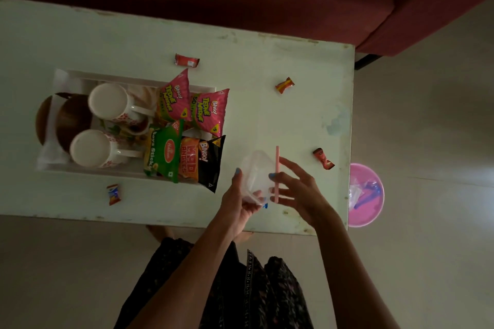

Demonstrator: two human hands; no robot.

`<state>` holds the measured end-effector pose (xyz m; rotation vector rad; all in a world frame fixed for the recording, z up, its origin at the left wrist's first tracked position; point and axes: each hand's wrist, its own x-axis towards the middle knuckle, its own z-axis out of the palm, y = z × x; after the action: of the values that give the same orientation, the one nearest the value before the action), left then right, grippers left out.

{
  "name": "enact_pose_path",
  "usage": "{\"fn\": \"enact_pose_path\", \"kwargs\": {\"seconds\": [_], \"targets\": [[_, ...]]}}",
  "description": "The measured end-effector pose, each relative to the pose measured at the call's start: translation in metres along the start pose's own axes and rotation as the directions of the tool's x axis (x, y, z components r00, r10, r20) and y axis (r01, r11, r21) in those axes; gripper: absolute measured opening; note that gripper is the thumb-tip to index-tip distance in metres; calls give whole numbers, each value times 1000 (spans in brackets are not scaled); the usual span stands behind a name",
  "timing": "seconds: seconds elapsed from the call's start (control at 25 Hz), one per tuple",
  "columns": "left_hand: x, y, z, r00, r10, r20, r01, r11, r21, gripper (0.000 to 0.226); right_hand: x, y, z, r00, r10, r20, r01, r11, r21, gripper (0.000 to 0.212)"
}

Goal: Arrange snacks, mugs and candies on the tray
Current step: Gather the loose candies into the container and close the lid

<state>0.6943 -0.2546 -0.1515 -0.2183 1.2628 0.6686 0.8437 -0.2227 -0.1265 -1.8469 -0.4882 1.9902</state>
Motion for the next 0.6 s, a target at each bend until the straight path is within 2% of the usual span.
{"fn": "enact_pose_path", "kwargs": {"seconds": [0.08,0.16,0.24,0.28,0.4,0.44,0.52,0.56,0.6], "targets": [[1,0,-2,1000,8,10,-8,1000,4,67,11,-6,-5,990,-23,-137,12,996,-83,63],[-1,-2,-4,1000,6,10,-5,999,-35,62,24,-16,-6,937,-155,-311,35,933,-359,66],[-2,-3,-6,1000,-10,6,11,996,-83,60,35,-23,-6,896,-286,-340,25,796,-604,75],[-2,-3,-7,1000,-16,6,17,995,-102,60,37,-26,-6,883,-309,-354,12,767,-642,79],[-2,-4,-10,1000,-25,3,26,992,-120,64,35,-21,-5,838,-313,-446,-31,790,-612,67],[-2,-4,-9,1000,-28,1,28,993,-117,66,31,-16,-3,864,-232,-447,-54,840,-540,60],[0,-5,-6,999,-32,-6,32,992,-120,71,23,-5,10,944,17,-329,-134,932,-337,47],[1,-5,-4,999,-36,-11,35,991,-132,73,21,0,16,956,65,-285,-157,937,-313,39],[2,-6,-3,999,-39,-17,36,989,-146,77,22,4,21,954,35,-298,-146,922,-359,33]]}}
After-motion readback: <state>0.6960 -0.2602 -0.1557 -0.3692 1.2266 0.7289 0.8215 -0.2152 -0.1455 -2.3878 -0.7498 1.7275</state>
